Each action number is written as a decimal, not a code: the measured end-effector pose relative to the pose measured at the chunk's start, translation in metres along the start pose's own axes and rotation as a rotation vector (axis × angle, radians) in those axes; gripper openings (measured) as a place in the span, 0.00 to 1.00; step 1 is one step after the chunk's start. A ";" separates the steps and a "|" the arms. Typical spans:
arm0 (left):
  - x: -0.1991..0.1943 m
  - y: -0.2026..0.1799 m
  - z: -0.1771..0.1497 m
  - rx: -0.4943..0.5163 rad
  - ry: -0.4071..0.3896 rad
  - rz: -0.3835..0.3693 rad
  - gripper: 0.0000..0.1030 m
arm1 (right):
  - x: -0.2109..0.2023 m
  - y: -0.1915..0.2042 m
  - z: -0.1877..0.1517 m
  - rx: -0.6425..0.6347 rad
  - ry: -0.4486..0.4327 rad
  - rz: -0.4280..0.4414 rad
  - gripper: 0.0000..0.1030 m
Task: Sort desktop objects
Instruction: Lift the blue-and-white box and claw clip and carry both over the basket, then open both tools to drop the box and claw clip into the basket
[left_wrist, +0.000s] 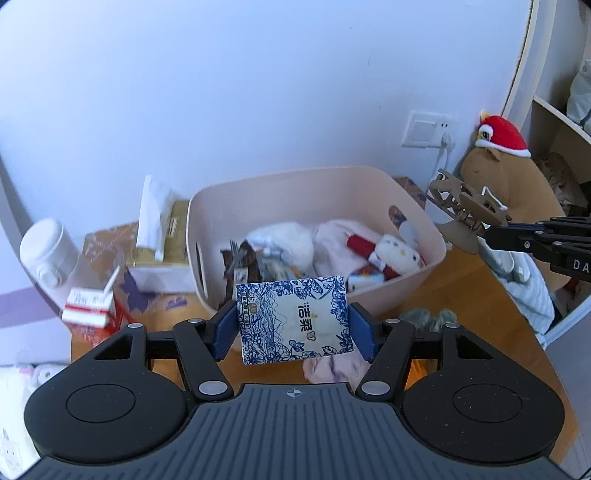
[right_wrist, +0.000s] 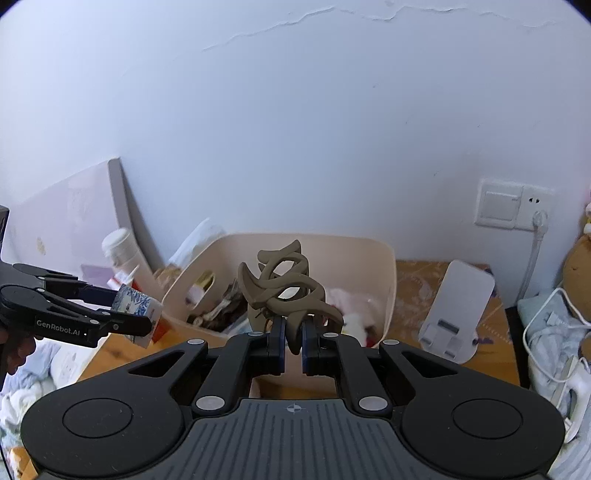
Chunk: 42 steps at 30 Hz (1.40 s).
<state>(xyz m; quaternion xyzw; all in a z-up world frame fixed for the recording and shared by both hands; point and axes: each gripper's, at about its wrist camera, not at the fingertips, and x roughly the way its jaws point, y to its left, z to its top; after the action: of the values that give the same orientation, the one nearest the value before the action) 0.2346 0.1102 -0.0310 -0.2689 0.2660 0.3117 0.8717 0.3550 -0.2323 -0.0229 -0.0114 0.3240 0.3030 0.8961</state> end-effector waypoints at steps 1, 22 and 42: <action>0.002 0.000 0.004 0.004 -0.004 -0.001 0.62 | 0.001 -0.001 0.002 0.003 -0.004 -0.006 0.08; 0.077 0.014 0.056 -0.045 0.044 0.055 0.62 | 0.085 -0.002 0.033 -0.042 0.037 -0.070 0.08; 0.146 0.011 0.041 -0.015 0.218 0.100 0.63 | 0.151 -0.008 0.021 -0.069 0.230 -0.071 0.08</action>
<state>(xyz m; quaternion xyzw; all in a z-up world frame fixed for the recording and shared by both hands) 0.3360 0.2015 -0.0974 -0.2943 0.3696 0.3256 0.8190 0.4627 -0.1539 -0.0966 -0.0885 0.4135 0.2788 0.8623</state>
